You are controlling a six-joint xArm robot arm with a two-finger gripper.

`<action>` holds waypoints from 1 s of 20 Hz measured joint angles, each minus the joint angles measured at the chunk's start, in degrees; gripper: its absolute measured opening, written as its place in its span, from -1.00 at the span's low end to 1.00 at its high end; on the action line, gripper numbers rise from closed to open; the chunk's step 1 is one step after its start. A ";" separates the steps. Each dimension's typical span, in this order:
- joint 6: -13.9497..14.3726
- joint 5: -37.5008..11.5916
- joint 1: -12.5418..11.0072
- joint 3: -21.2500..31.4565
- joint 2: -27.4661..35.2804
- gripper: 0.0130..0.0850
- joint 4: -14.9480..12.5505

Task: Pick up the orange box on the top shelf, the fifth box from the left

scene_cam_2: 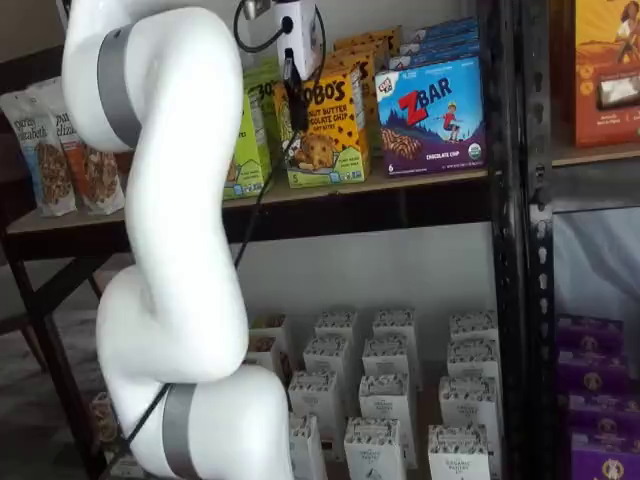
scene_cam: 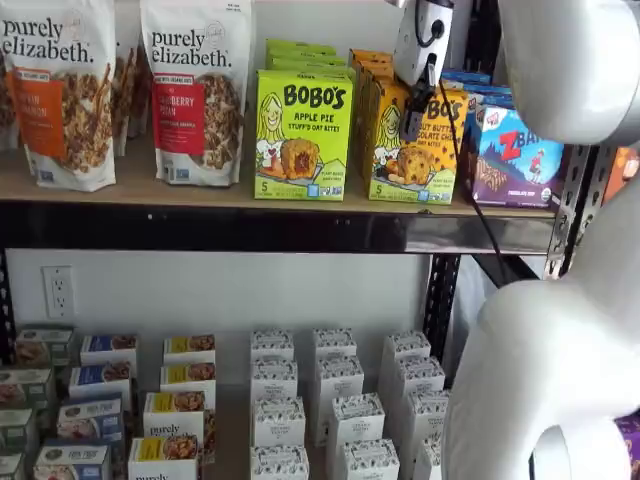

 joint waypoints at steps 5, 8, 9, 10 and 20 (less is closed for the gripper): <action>-0.03 0.15 -0.13 -0.17 0.00 0.33 0.57; -0.04 -0.22 -0.16 0.06 -0.24 0.33 0.70; -0.04 -0.29 -0.16 0.09 -0.29 0.33 0.73; -0.02 -0.33 -0.15 0.11 -0.32 0.33 0.75; 0.27 -0.57 0.18 0.53 -0.73 0.11 0.56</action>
